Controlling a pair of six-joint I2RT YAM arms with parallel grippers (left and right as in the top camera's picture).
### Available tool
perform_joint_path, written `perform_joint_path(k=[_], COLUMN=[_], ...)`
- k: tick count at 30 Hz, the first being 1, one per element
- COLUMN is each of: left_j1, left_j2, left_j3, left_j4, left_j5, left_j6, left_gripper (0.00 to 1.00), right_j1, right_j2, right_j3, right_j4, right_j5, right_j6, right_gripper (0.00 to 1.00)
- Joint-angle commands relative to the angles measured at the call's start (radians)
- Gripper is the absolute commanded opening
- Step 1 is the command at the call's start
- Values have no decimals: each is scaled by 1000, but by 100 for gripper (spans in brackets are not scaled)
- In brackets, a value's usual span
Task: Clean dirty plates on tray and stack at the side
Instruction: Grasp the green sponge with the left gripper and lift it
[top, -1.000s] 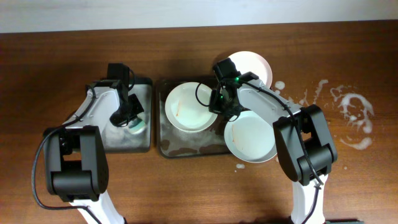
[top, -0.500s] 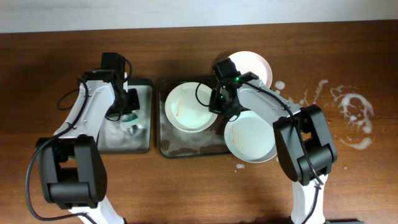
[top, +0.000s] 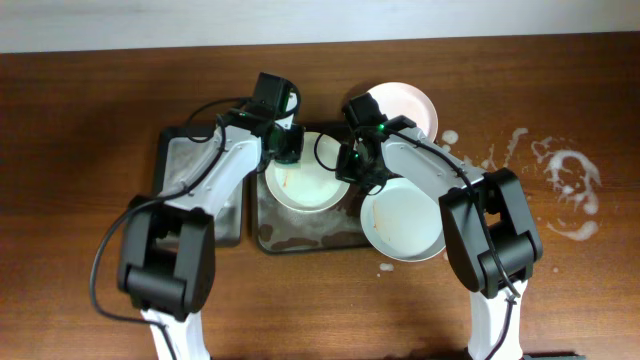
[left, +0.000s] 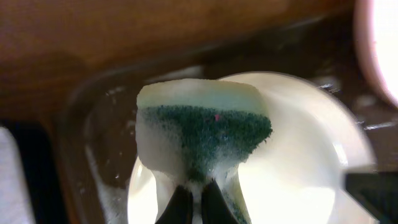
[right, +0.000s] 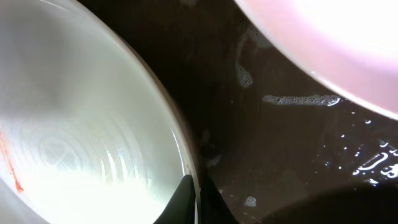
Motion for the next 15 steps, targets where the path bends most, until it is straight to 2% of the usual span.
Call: perform_joint_path(k=[1, 7, 11, 12, 15], left_j1=[2, 1, 2, 2, 2], left_j2=[57, 108, 107, 107, 107], left_j3=[10, 10, 11, 19, 46], left_j4=[37, 20, -158, -248, -339], left_j5=[9, 53, 58, 89, 169], left_j6=[21, 110, 109, 109, 108], left_gripper=[1, 1, 1, 1, 1], right_j1=[5, 5, 5, 5, 5], right_j2=[11, 11, 11, 11, 11], right_j3=[-13, -13, -21, -21, -21], right_j4=[10, 22, 12, 8, 7], right_j5=[36, 37, 77, 77, 73], right_j6=[-9, -10, -10, -10, -10], right_gripper=[5, 5, 5, 5, 5])
